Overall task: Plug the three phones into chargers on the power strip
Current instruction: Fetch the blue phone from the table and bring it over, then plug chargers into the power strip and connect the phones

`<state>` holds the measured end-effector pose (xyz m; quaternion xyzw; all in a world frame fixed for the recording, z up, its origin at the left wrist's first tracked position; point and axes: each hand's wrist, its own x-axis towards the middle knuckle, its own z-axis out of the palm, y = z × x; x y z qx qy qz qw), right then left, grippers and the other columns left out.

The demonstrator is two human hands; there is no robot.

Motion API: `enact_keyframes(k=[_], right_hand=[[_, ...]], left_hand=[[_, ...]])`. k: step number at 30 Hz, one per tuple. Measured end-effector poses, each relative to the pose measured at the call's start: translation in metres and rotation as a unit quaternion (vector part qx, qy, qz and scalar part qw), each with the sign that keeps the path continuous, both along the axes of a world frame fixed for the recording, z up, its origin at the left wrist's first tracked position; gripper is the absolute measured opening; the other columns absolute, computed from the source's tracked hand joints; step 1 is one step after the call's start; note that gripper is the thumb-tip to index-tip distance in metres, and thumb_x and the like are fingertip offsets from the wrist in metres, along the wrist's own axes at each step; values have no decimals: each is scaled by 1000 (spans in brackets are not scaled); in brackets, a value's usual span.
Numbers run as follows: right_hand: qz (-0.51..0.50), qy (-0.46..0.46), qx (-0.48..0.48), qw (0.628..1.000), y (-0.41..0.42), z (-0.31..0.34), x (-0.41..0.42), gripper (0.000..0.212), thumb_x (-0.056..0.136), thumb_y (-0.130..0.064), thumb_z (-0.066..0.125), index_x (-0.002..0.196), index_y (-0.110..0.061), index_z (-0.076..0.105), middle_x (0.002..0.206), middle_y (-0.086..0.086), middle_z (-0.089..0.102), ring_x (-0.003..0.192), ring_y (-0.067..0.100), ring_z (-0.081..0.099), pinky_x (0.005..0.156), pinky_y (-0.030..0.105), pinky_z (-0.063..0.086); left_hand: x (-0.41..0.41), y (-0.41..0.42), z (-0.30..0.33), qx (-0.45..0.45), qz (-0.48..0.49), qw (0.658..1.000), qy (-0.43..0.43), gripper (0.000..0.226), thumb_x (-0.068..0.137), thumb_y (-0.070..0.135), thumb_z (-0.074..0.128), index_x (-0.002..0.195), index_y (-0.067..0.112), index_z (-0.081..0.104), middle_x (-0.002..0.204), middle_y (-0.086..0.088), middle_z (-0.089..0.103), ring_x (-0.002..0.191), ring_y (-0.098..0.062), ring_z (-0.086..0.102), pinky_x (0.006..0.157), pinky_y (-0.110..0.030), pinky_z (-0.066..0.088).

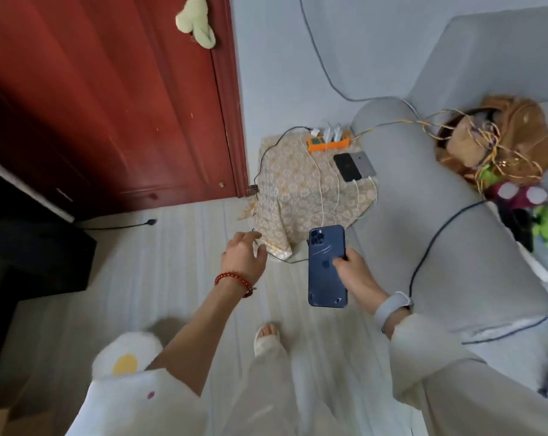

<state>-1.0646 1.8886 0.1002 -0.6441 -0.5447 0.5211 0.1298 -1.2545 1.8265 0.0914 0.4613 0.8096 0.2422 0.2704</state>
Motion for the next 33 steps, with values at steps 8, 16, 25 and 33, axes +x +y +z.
enact_keyframes(k=[8,16,25,33], right_hand=[[10,14,-5,1000,180,-6,-43,18,93,-8,36,104,-5,50,99,13,55,86,27,51,72,34,39],[18,-21,-22,999,352,-65,-58,12,91,-11,44,103,-11,46,98,9,57,92,29,56,82,43,48],[98,-56,-119,986,476,-188,-97,9,91,-3,34,89,-10,39,65,4,35,53,18,30,50,27,24],[150,-57,-138,977,515,-286,-143,7,91,-4,38,87,-3,44,65,5,38,54,17,34,48,26,26]], left_hand=[[-46,186,-3,-35,-27,999,-12,35,90,23,46,122,11,52,129,-12,51,118,-27,49,101,-45,41],[-62,331,-52,-63,80,993,-58,33,90,18,48,121,8,53,129,-13,52,117,-28,50,101,-39,42],[-64,442,-164,-137,155,973,-103,34,90,16,47,122,8,52,128,-14,52,112,-27,54,96,-35,42],[-115,502,-254,-153,132,978,-54,47,90,16,46,134,9,35,141,-17,34,124,-32,43,106,-44,37]])
